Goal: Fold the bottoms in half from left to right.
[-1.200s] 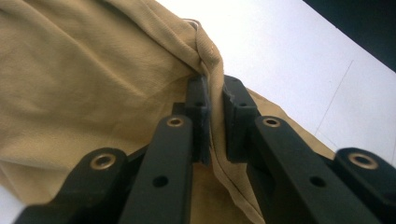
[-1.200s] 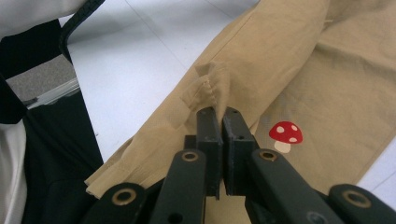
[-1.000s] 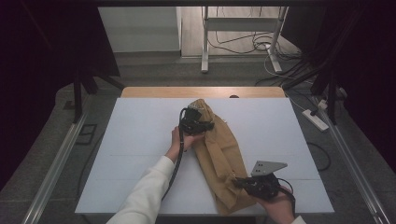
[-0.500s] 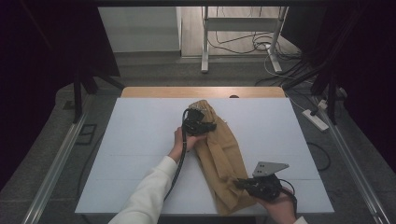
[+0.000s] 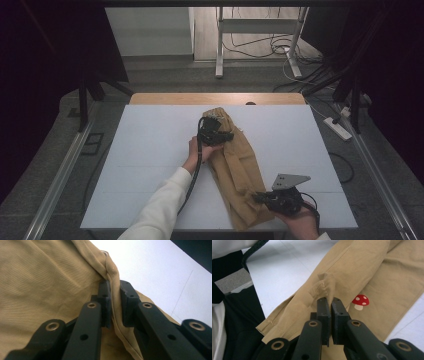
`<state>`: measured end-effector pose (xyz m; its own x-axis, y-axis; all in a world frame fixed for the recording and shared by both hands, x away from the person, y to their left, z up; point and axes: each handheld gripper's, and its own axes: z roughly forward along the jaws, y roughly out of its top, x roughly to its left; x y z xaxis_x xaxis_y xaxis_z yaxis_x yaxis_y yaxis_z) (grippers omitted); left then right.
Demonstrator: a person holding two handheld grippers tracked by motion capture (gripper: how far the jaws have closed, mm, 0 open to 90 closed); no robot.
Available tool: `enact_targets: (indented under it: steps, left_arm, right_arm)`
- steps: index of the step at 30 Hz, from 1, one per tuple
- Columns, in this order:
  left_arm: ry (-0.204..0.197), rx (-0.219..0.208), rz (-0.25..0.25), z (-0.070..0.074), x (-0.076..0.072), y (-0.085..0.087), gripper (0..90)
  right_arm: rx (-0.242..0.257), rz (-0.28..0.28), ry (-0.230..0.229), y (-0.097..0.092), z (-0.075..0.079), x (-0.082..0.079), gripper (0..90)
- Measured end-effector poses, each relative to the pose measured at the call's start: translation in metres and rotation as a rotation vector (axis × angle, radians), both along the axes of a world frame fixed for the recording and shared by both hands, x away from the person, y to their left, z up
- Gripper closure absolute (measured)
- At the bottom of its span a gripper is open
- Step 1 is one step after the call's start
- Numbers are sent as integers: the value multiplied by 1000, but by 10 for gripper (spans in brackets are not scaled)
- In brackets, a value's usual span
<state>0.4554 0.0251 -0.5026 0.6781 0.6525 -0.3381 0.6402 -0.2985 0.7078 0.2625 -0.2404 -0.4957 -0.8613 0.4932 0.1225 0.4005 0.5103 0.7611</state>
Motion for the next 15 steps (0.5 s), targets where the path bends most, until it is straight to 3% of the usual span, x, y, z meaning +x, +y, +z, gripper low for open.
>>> enact_targets:
  steps: [4,6,10,15]
  left_arm:
    - [-2,1,-4,0,0,-1,784]
    - [-3,-5,-7,0,0,-1,744]
    - [-14,-19,-7,4,-2,-3,424]
    - [-38,-24,-13,11,-7,0,347]
  right_arm:
    - [4,-3,5,-2,-1,0,844]
    - [-4,-3,7,-2,-1,0,772]
    - [-16,-61,-50,-4,0,-2,515]
    - [19,-121,-81,-12,8,-1,429]
